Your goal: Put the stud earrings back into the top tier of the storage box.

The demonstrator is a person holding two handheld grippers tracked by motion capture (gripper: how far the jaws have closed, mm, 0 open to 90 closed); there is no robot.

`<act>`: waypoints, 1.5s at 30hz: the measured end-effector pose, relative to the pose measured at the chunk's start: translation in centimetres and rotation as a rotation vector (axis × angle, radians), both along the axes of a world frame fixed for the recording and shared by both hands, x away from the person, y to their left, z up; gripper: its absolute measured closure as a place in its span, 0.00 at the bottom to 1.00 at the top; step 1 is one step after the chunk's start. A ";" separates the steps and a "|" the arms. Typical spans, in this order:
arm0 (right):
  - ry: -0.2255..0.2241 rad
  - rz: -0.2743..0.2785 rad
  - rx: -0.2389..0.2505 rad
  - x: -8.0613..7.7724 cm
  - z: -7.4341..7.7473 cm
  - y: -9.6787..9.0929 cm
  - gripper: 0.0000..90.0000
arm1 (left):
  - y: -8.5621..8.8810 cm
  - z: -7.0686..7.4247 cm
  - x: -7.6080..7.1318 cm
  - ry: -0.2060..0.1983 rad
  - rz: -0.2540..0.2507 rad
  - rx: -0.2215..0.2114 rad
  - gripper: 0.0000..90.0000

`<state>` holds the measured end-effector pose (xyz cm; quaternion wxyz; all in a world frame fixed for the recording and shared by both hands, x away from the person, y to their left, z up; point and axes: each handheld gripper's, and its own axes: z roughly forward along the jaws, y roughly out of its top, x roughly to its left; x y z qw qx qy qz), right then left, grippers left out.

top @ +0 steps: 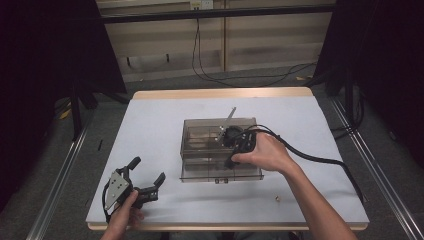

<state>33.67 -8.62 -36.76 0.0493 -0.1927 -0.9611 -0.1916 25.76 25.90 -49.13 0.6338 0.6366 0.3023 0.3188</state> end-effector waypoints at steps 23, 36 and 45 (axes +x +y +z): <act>-0.036 -0.006 0.041 -0.3 0.4 0.1 0.85 | 0.0 0.0 0.0 0.000 -0.001 -0.003 0.00; -0.098 -0.076 0.201 -1.8 1.1 -3.1 0.74 | 0.0 0.0 0.0 0.002 0.001 -0.002 0.00; -0.148 -0.104 0.301 -3.4 1.5 -6.1 0.73 | 0.0 0.0 0.0 0.002 0.001 -0.003 0.00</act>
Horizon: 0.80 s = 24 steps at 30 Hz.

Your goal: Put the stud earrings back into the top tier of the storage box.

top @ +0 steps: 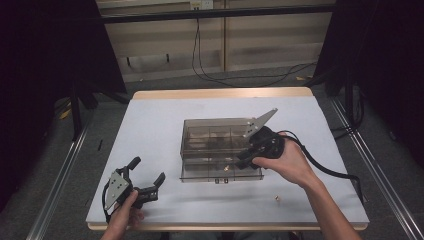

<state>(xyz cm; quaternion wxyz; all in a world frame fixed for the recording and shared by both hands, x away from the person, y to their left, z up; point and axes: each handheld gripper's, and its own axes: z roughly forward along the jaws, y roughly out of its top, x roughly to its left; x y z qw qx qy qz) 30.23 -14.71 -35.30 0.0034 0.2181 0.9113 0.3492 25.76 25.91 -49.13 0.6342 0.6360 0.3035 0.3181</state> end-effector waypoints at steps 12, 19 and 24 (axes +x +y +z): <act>-0.023 -0.095 0.050 -1.8 0.2 -5.5 0.72 | 0.0 0.0 0.0 0.000 0.000 0.000 0.00; -0.020 -0.154 0.052 -2.8 0.2 -9.3 0.71 | 0.0 0.0 0.0 0.001 0.001 0.000 0.00; 0.001 -0.155 0.032 -3.3 -0.2 -10.8 0.69 | 0.0 0.0 0.0 -0.001 0.001 0.002 0.00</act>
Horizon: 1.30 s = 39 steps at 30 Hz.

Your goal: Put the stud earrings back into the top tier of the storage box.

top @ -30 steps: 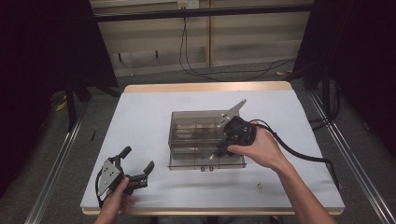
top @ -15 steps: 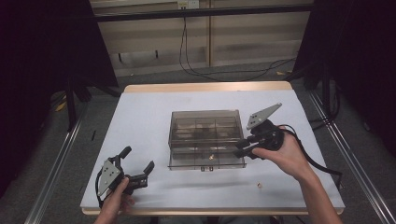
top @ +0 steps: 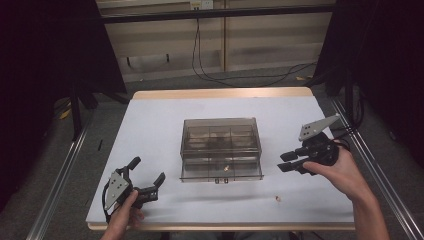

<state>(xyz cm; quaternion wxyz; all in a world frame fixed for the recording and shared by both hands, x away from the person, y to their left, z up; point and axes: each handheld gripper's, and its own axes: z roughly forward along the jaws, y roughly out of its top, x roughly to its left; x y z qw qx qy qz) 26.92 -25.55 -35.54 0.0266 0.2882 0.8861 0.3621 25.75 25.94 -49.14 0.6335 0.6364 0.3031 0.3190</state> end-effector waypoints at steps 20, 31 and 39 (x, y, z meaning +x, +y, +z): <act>0.260 0.080 -0.312 -0.3 -4.8 1.8 0.79 | 0.0 0.0 0.0 0.001 -0.002 -0.002 0.00; 0.295 0.114 -0.349 -0.4 -6.2 3.1 0.80 | 0.0 0.0 0.0 0.001 -0.001 -0.001 0.00; 0.297 0.133 -0.359 -0.4 -6.6 3.4 0.80 | 0.0 0.0 0.0 0.000 -0.002 0.000 0.00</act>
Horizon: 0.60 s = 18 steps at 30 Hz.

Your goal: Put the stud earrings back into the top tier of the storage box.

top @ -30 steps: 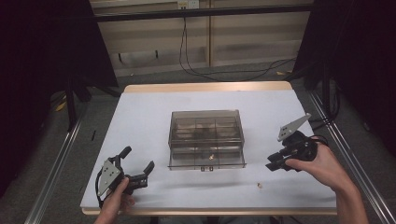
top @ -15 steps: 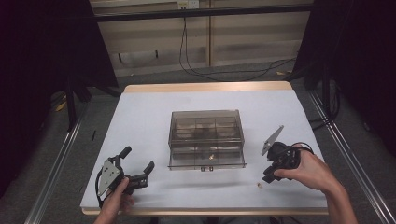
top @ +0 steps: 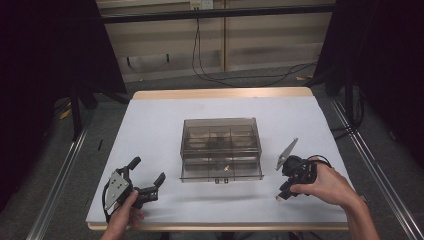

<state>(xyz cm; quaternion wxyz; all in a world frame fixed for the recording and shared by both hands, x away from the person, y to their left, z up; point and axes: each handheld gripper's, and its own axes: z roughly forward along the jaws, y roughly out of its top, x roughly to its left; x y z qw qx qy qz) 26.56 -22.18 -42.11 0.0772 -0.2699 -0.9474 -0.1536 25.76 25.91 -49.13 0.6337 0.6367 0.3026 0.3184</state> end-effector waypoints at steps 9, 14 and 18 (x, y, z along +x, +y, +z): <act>0.027 0.035 -0.024 0.0 -0.7 0.7 0.80 | 0.0 0.0 0.0 0.001 0.000 0.000 0.00; 0.026 0.037 -0.061 0.1 -1.1 1.0 0.81 | 0.0 0.0 0.0 0.001 0.000 0.000 0.00; 0.033 0.052 -0.073 0.2 -1.6 1.3 0.82 | 0.0 0.0 0.0 0.001 0.000 0.000 0.00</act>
